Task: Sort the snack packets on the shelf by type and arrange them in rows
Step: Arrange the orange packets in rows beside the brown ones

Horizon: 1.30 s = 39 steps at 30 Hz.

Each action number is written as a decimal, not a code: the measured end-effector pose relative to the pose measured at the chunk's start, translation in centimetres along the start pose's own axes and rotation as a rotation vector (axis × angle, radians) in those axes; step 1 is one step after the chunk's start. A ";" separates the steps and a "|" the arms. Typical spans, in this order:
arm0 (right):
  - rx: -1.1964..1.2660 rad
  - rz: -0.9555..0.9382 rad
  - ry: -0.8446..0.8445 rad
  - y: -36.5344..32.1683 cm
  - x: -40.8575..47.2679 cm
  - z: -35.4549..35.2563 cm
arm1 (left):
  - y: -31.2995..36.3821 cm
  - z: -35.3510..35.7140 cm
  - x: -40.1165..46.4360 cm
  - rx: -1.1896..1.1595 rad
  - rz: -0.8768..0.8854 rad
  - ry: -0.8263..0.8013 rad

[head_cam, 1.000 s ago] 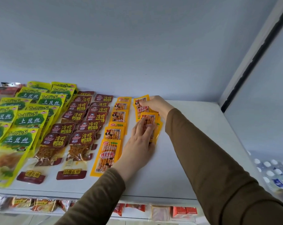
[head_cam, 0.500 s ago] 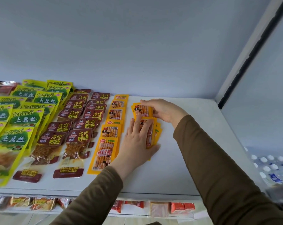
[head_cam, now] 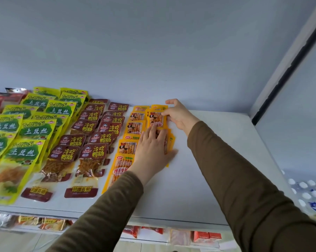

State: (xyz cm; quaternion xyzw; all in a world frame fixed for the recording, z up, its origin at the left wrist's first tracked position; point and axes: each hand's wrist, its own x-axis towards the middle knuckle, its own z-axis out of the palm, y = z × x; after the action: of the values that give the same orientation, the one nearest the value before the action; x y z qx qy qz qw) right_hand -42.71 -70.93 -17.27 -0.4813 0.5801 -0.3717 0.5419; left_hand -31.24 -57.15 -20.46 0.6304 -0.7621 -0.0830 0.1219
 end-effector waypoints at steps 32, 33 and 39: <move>-0.144 -0.159 0.203 2.3 3.6 -1.5 | -1.4 -2.8 3.4 0.011 0.137 -0.271; -0.180 -0.173 0.212 2.2 3.4 -1.6 | -1.4 -3.0 3.3 -0.003 0.137 -0.265; -0.567 -0.373 0.221 1.6 -0.3 -3.4 | -1.6 -2.3 0.7 0.012 0.087 -0.195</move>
State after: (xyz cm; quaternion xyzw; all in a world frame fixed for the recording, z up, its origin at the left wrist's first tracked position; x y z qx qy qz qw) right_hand -46.35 -70.56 -18.21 -0.6671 0.6174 -0.3382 0.2438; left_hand -29.15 -58.05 -18.68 0.5862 -0.7976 -0.1340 0.0467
